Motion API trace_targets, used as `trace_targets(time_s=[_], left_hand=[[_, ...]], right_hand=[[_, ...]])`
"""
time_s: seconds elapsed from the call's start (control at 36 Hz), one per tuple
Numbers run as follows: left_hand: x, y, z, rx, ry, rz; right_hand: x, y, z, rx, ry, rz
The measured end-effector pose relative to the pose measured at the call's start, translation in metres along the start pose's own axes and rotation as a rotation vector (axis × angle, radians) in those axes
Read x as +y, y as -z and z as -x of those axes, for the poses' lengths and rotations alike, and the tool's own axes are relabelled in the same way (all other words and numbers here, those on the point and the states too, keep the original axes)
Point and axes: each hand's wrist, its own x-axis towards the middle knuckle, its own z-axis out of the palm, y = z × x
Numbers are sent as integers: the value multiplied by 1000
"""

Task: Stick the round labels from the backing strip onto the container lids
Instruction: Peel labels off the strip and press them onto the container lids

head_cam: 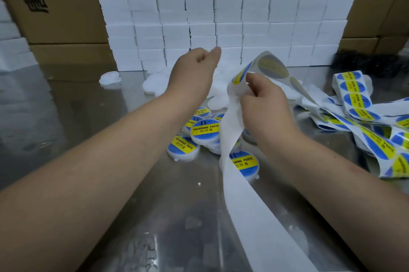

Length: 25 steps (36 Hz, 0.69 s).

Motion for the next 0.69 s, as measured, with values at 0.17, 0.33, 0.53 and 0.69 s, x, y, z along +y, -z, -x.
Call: trace_targets(time_s=[0.17,0.33,0.53,0.69], left_hand=[[-16,13,41,-88,-119,-92],[-19,14,47,-32,-223,-237],[-22,20,47,11,-364,-464],[-21,20,48,26,-405,-516]], right_hand=[[3,-1,0,5,61,-18],[3,-1,1,-8,120,23],[4,-3,4,-69,140,52],[5,-3,2,-96,159,41]])
